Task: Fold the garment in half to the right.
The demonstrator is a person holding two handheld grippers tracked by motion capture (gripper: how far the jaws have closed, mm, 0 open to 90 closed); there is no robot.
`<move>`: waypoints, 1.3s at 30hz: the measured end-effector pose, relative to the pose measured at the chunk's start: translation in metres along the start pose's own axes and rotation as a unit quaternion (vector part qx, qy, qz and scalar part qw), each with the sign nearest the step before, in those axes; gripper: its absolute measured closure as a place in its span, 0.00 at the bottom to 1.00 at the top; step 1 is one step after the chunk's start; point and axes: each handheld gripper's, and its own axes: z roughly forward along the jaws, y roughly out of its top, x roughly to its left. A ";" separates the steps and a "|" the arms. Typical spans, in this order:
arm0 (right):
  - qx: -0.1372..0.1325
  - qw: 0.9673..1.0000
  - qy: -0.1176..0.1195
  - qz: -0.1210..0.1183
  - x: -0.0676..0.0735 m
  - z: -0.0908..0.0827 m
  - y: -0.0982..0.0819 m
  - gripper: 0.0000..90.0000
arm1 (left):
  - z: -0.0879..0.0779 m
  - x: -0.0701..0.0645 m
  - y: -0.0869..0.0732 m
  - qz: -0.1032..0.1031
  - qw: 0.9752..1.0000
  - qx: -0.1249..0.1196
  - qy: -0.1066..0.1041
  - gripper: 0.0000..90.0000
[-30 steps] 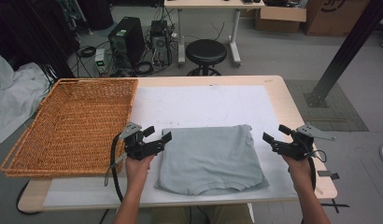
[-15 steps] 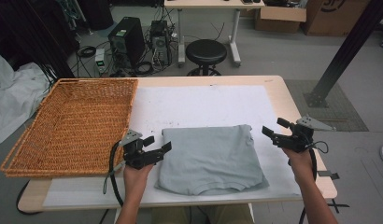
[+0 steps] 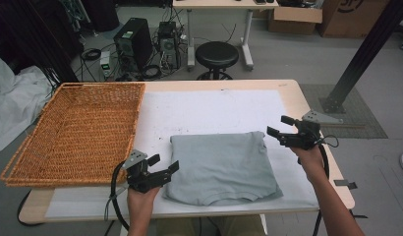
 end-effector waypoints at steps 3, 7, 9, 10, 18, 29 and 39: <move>0.000 1.000 0.008 -0.007 0.002 0.004 0.002 0.16 | -0.007 -0.006 -0.007 0.008 1.000 0.009 0.008 0.19; 0.000 1.000 0.017 -0.014 0.004 0.007 0.005 0.16 | -0.013 -0.011 -0.018 0.007 1.000 0.026 0.011 0.22; -0.001 1.000 0.021 -0.017 0.005 0.008 0.007 0.16 | -0.014 -0.013 -0.025 0.004 0.999 0.031 0.014 0.24; -0.001 1.000 0.022 -0.019 0.005 0.009 0.008 0.16 | -0.014 -0.013 -0.025 0.004 0.999 0.031 0.014 0.24; 0.002 0.999 0.035 -0.033 0.009 0.013 0.016 0.16 | -0.014 -0.013 -0.056 -0.026 0.998 0.053 0.021 0.27; 0.004 0.998 0.038 -0.040 0.013 0.019 0.022 0.16 | -0.014 -0.017 -0.064 -0.006 0.997 0.070 0.038 0.46; 0.010 0.998 0.042 -0.044 0.015 0.028 0.021 0.16 | -0.014 -0.024 -0.067 0.006 0.995 0.080 0.061 0.81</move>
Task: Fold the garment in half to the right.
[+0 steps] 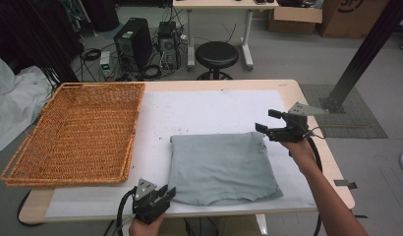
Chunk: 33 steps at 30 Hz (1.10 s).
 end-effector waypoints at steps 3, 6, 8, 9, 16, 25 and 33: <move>0.004 1.000 0.014 -0.002 0.002 0.011 0.002 0.17 | 0.000 0.001 -0.001 -0.007 1.000 0.000 -0.007 0.89; 0.005 1.000 0.026 -0.004 0.003 0.020 0.005 0.17 | 0.000 0.003 -0.002 -0.018 1.000 -0.004 -0.014 0.90; 0.006 0.999 0.034 -0.004 0.003 0.026 0.008 0.17 | 0.000 0.004 -0.002 -0.022 1.000 -0.006 -0.017 0.90; 0.007 0.999 0.039 -0.004 0.003 0.029 0.010 0.17 | 0.000 0.004 -0.002 -0.022 1.000 -0.006 -0.017 0.90; 0.000 0.997 0.071 -0.013 0.011 0.043 0.030 0.19 | -0.001 0.005 -0.002 -0.028 0.999 -0.013 -0.021 0.90; 0.009 0.992 0.115 -0.050 0.039 0.073 0.066 0.20 | -0.003 0.005 -0.001 -0.033 0.999 -0.021 -0.026 0.91; 0.042 0.987 0.143 -0.062 0.059 0.115 0.077 0.20 | -0.005 0.006 -0.002 -0.041 0.998 -0.027 -0.031 0.91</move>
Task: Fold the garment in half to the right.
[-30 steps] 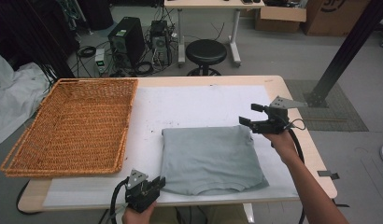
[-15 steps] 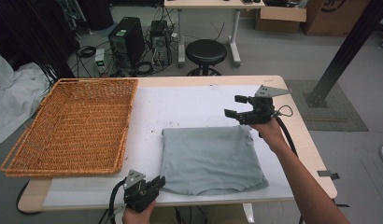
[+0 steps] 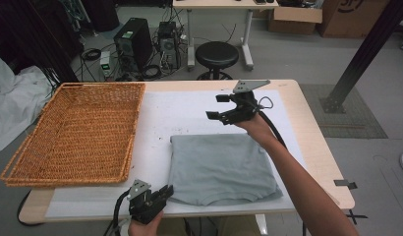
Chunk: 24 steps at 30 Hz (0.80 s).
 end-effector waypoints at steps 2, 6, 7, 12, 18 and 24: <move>0.007 1.000 0.006 0.000 0.001 0.012 -0.001 0.21 | 0.000 0.000 0.000 -0.001 1.000 -0.001 -0.001 0.91; 0.020 1.000 0.017 0.006 0.002 0.035 -0.007 0.22 | 0.000 0.001 -0.001 -0.005 1.000 -0.001 -0.003 0.91; 0.022 0.999 0.021 0.008 0.002 0.040 -0.009 0.22 | 0.001 0.001 -0.001 -0.005 1.000 -0.001 -0.003 0.91; 0.031 0.999 0.040 0.010 0.007 0.063 -0.013 0.23 | 0.001 0.002 -0.001 -0.007 1.000 -0.002 -0.004 0.91; 0.059 0.997 0.058 0.007 0.013 0.092 -0.018 0.25 | 0.001 0.002 -0.001 -0.011 1.000 -0.001 -0.004 0.91; 0.091 0.994 0.062 0.008 0.015 0.118 -0.029 0.30 | 0.001 0.002 -0.002 -0.017 1.000 -0.002 -0.004 0.91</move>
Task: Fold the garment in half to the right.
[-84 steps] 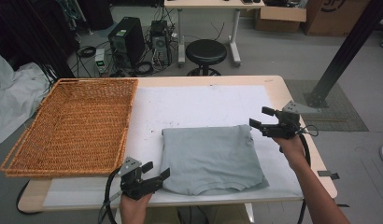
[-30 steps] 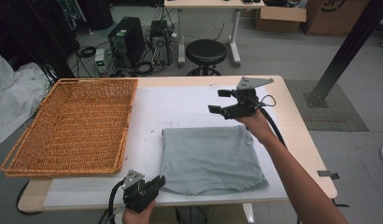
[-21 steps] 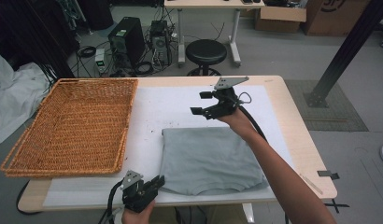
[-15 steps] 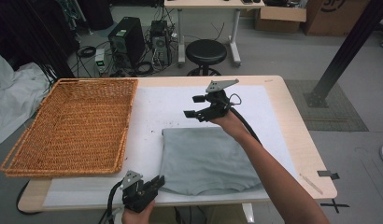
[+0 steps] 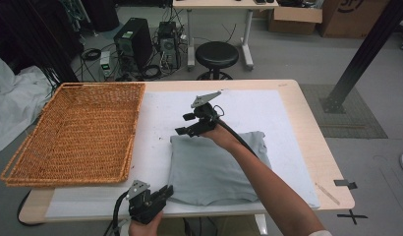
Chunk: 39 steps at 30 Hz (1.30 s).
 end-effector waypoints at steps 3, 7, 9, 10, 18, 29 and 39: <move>0.009 1.000 0.000 0.010 -0.003 0.008 -0.003 0.31 | 0.000 0.000 0.000 -0.001 1.000 0.001 -0.001 0.91; 0.032 0.999 0.003 0.011 -0.005 0.023 -0.009 0.35 | -0.001 0.000 0.000 -0.002 1.000 0.002 -0.001 0.91; 0.039 0.999 0.006 0.014 -0.005 0.028 -0.010 0.36 | 0.000 0.000 0.000 -0.002 1.000 0.003 0.000 0.90; 0.041 0.999 0.006 0.015 -0.005 0.030 -0.011 0.37 | 0.000 0.000 0.000 -0.001 1.000 0.003 0.000 0.91; 0.074 0.997 0.016 0.011 -0.003 0.045 -0.014 0.42 | 0.000 0.001 0.000 -0.001 1.000 0.004 0.002 0.90; 0.128 0.991 0.021 -0.013 0.003 0.061 -0.017 0.63 | 0.000 0.001 -0.001 -0.001 1.000 0.005 0.002 0.91; 0.139 0.990 0.033 -0.020 0.006 0.063 -0.015 0.90 | -0.002 0.001 0.000 -0.008 1.000 -0.001 -0.004 0.91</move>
